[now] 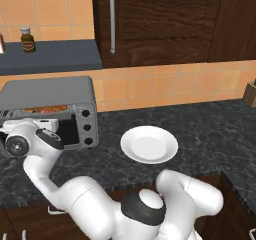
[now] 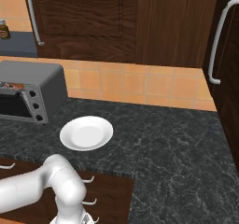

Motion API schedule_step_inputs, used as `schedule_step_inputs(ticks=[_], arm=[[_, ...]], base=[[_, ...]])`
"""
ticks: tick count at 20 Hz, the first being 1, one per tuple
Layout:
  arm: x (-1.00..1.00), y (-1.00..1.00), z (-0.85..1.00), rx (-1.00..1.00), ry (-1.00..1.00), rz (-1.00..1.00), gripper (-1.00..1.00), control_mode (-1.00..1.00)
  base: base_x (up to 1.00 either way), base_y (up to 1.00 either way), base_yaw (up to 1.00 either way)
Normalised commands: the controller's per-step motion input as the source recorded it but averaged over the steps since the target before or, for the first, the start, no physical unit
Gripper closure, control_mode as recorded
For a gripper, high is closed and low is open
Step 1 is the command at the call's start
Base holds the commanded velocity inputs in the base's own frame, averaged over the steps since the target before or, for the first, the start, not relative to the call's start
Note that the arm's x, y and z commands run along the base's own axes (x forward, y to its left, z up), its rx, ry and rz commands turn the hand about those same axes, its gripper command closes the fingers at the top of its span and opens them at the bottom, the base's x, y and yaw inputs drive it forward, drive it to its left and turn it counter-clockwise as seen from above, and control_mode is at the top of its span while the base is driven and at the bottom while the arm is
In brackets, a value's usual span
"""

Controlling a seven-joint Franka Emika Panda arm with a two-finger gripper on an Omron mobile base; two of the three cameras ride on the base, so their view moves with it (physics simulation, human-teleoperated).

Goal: Pick up the kebab skewer and baguette bread, and place them inside the toaster oven. Close the toaster oven door and start by setting the timer.

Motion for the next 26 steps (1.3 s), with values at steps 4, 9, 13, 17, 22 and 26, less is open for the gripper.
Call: schedule_step_inputs(ticks=[4, 9, 13, 17, 22, 26], arm=[[0.37, -0.16, 0.00, 0.00, 0.00, 0.00, -1.00, -1.00], [0.26, -0.02, 0.00, 0.00, 0.00, 0.00, -1.00, -1.00], [0.29, 0.00, 0.00, 0.00, 0.00, 0.00, -1.00, -1.00], [0.25, 0.00, 0.00, 0.00, 0.00, 0.00, -1.00, -1.00], [-0.38, -0.01, 0.35, 0.00, -0.05, 0.00, -1.00, -1.00], [-0.50, -0.44, 0.41, 0.00, -0.03, 0.00, -1.00, -1.00]], base=[[0.00, 0.00, 0.00], [0.00, 0.00, 0.00], [0.00, 0.00, 0.00], [0.00, 0.00, 0.00], [0.00, 0.00, 0.00], [0.00, 0.00, 0.00]])
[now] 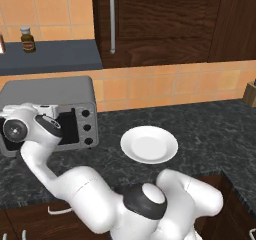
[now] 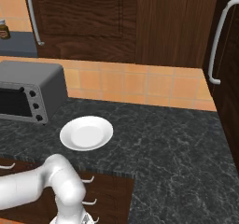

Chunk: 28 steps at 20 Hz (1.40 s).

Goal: Pick up the kebab skewer and baguette bread, and place them inside the toaster oven. Close the toaster oven door and start by setting the timer.

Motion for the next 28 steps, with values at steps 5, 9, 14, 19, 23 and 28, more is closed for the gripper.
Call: schedule_step_inputs(ticks=[5, 9, 14, 19, 23, 28], arm=[[-0.30, -0.94, -0.03, 0.00, -0.01, 0.00, -1.00, -1.00], [-0.28, -1.00, -0.22, 0.00, 0.00, 0.00, -1.00, -1.00], [-0.31, -0.98, -0.31, 0.00, -0.01, 0.00, -1.00, -1.00], [-0.10, -0.67, -0.21, 0.00, 0.00, 0.01, -1.00, -1.00], [0.00, -0.19, -0.29, 0.00, 0.00, 0.01, -1.00, -1.00], [0.12, 0.04, -0.28, 0.00, 0.00, 0.11, -1.00, -1.00]], base=[[0.00, 0.00, 0.00], [0.00, 0.00, 0.00], [0.00, 0.00, 0.00], [0.00, 0.00, 0.00], [0.00, 0.00, 0.00], [0.00, 0.00, 0.00]])
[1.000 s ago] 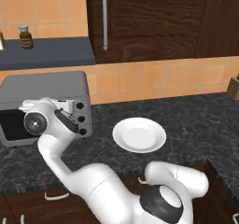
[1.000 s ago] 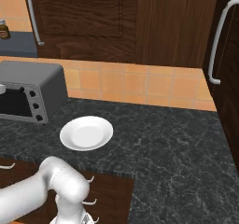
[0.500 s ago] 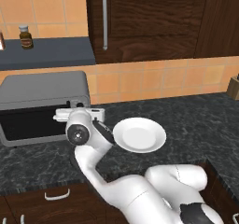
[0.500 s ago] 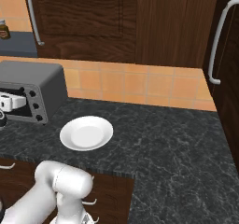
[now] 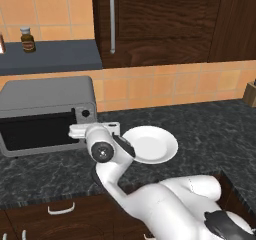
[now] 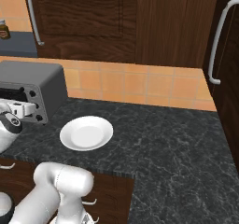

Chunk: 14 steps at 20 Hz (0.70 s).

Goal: Pick up the kebab skewer and baguette bread, and place them inside the toaster oven. Close the toaster oven door and start by setting the timer.

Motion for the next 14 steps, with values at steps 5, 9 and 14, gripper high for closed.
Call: schedule_step_inputs(ticks=[5, 9, 14], arm=[[0.20, 0.02, -0.25, 0.00, 0.00, 0.05, -1.00, -1.00], [0.29, 0.06, -0.33, 0.00, 0.00, 0.01, -1.00, -1.00], [0.32, 0.18, -0.31, 0.00, -0.04, 0.00, -1.00, -1.00]], base=[[0.00, 0.00, 0.00], [0.00, 0.00, 0.00], [0.00, 0.00, 0.00]])
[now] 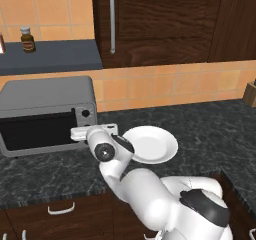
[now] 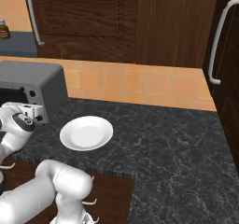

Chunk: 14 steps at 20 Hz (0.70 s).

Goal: Pick up the kebab skewer and baguette bread, and place them inside the toaster oven. Close the toaster oven door and start by setting the timer.

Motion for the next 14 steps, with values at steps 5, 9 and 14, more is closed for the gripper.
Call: schedule_step_inputs(ticks=[5, 9, 14], arm=[[0.14, 0.08, -0.31, 0.00, -0.14, 0.00, -1.00, -1.00], [0.12, 0.05, -0.29, 0.00, -0.14, 0.00, -1.00, -1.00], [0.02, 0.20, -0.10, 0.00, -0.02, 0.00, -1.00, -1.00]], base=[[0.00, 0.00, 0.00], [0.00, 0.00, 0.00], [0.00, 0.00, 0.00]])
